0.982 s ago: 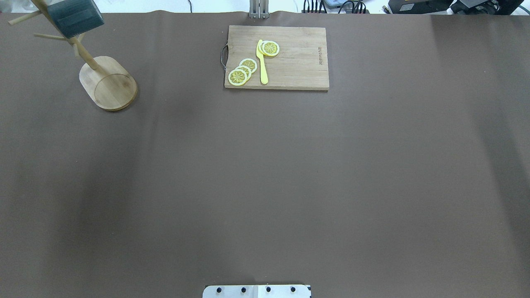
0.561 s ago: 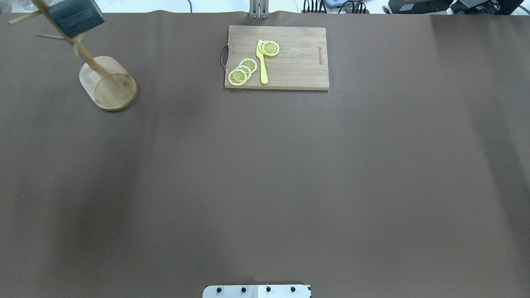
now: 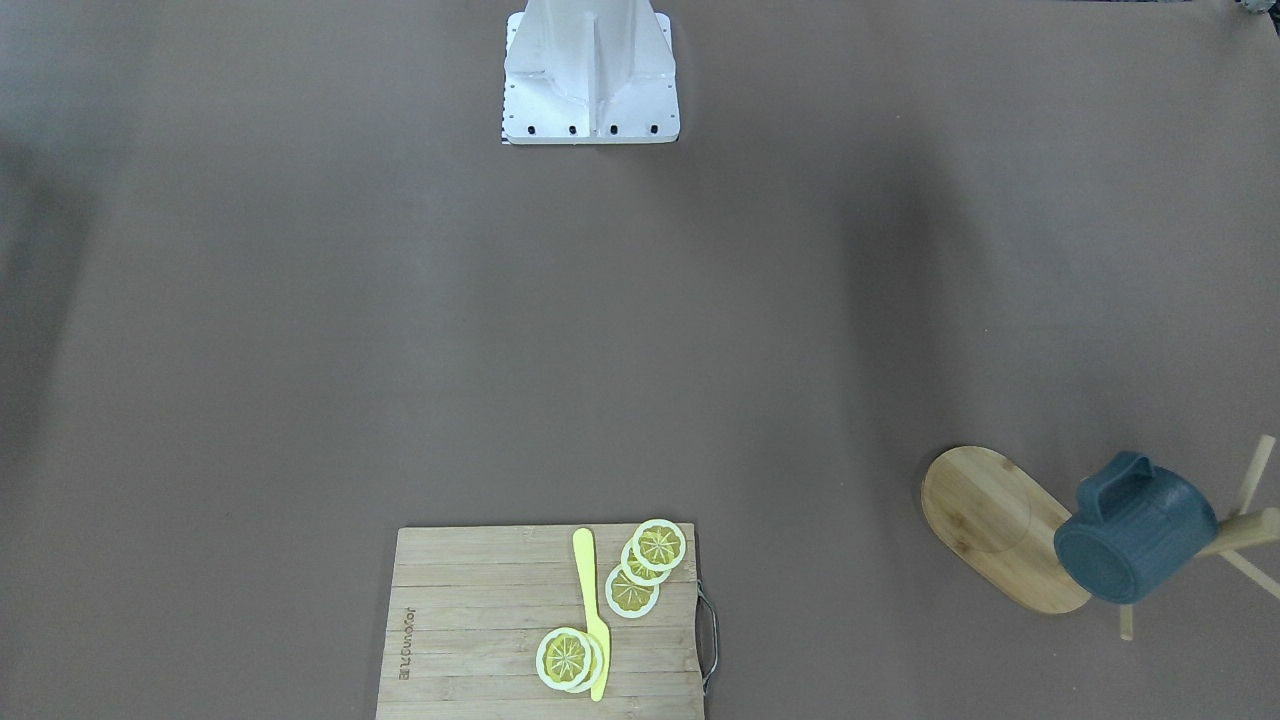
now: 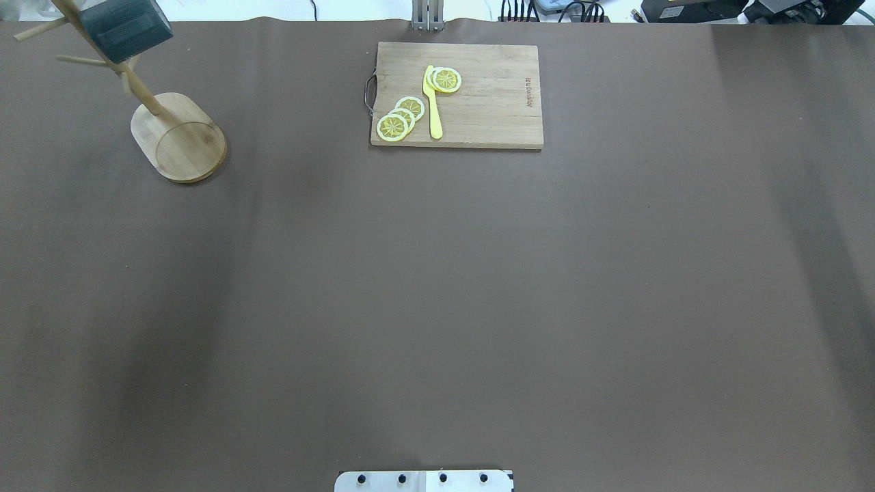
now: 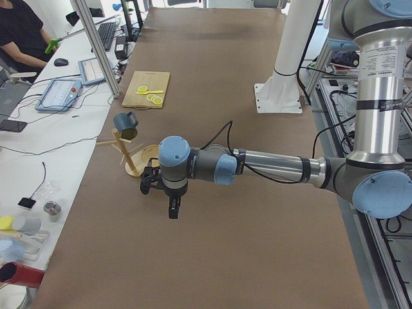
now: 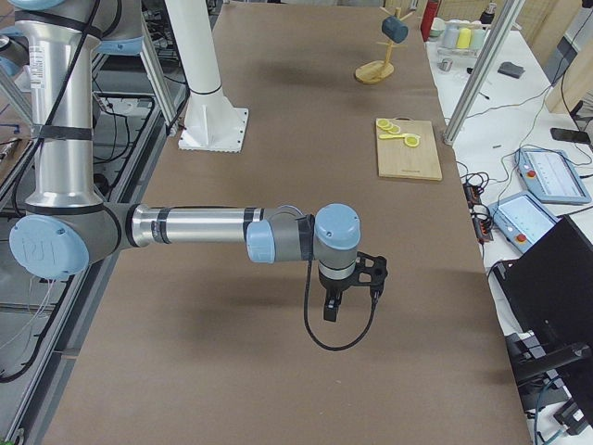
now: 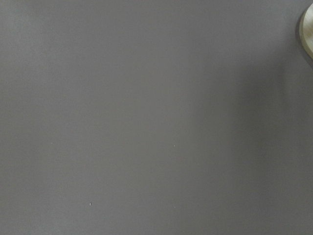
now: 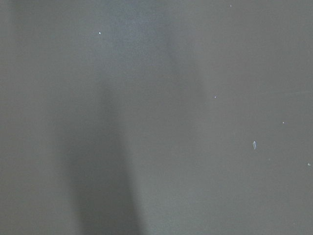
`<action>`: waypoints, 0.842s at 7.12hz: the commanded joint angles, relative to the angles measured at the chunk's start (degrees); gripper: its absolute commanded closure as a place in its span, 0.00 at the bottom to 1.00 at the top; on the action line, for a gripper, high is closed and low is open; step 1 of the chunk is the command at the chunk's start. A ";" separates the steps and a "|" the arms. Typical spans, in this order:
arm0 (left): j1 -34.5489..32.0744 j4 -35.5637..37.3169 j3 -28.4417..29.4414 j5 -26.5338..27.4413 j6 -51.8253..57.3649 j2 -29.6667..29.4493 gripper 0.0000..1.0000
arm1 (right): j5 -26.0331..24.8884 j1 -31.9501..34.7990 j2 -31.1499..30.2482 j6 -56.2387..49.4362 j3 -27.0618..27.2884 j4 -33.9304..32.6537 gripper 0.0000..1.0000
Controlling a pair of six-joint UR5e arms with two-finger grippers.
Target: Hang cup on storage rack
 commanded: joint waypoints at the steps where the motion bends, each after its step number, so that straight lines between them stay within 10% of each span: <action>1: -0.09 0.18 -0.26 0.12 0.07 -0.10 0.02 | 0.19 0.00 0.27 0.11 -0.04 -0.22 0.00; 6: -0.09 0.26 0.00 0.30 0.33 -0.36 0.02 | 0.10 -0.44 1.15 0.11 -0.13 -0.40 0.00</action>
